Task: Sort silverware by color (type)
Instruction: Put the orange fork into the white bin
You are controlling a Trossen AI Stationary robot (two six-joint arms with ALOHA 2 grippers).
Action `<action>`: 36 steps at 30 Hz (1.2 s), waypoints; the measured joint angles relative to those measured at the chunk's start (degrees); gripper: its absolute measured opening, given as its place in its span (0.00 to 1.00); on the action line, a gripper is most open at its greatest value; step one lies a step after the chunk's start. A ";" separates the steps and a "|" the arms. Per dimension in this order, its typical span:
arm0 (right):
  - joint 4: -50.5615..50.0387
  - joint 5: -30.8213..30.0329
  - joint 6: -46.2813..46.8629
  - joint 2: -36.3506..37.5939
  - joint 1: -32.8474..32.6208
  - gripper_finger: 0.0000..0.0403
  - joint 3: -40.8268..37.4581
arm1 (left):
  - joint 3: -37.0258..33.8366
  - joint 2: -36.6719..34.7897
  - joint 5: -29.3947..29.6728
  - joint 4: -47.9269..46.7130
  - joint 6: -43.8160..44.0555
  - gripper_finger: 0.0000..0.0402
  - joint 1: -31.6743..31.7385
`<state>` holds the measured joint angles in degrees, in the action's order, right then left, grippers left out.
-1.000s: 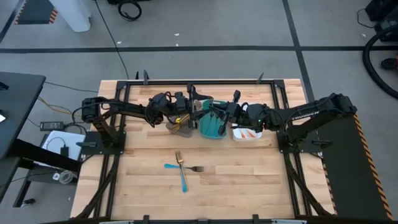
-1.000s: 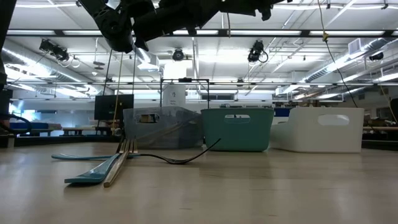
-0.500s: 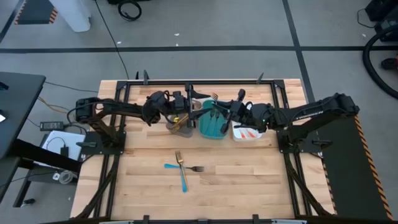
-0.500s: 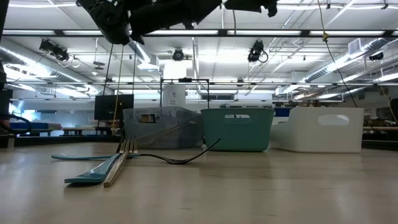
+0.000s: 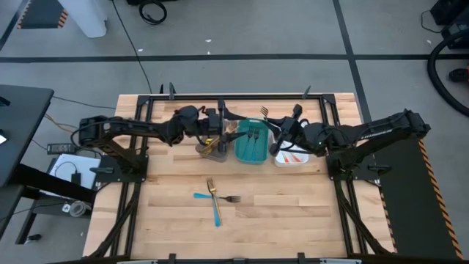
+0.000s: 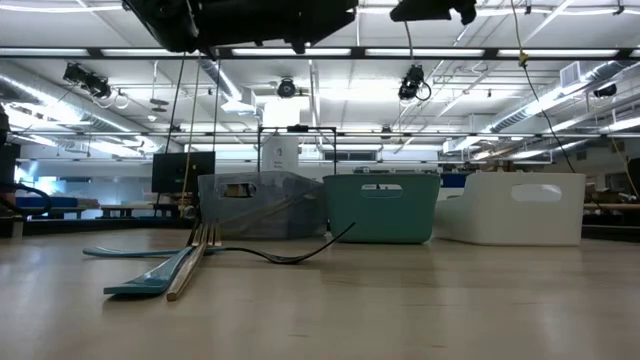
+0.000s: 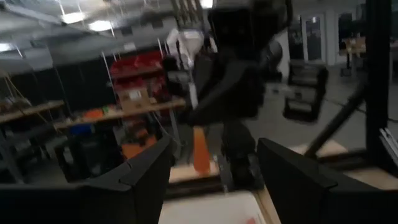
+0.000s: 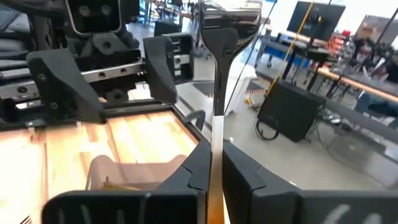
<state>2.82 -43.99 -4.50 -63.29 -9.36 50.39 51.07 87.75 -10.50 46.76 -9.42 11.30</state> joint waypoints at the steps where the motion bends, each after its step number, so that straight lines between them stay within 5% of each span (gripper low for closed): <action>1: -0.98 0.00 0.62 0.26 0.06 0.08 0.00 | -0.02 -0.35 0.00 -1.47 -0.01 0.61 -0.12; 23: -14.80 -2.89 7.52 0.72 1.83 0.08 0.00 | -0.02 -4.00 0.10 -26.12 1.88 0.61 -4.28; 36: -22.82 -2.84 16.35 0.72 2.00 0.08 0.00 | -0.02 -4.00 3.45 -31.85 2.46 0.61 -6.72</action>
<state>-20.00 -46.83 11.85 -62.57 -7.35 50.39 51.05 83.74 -7.05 14.91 -6.96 4.58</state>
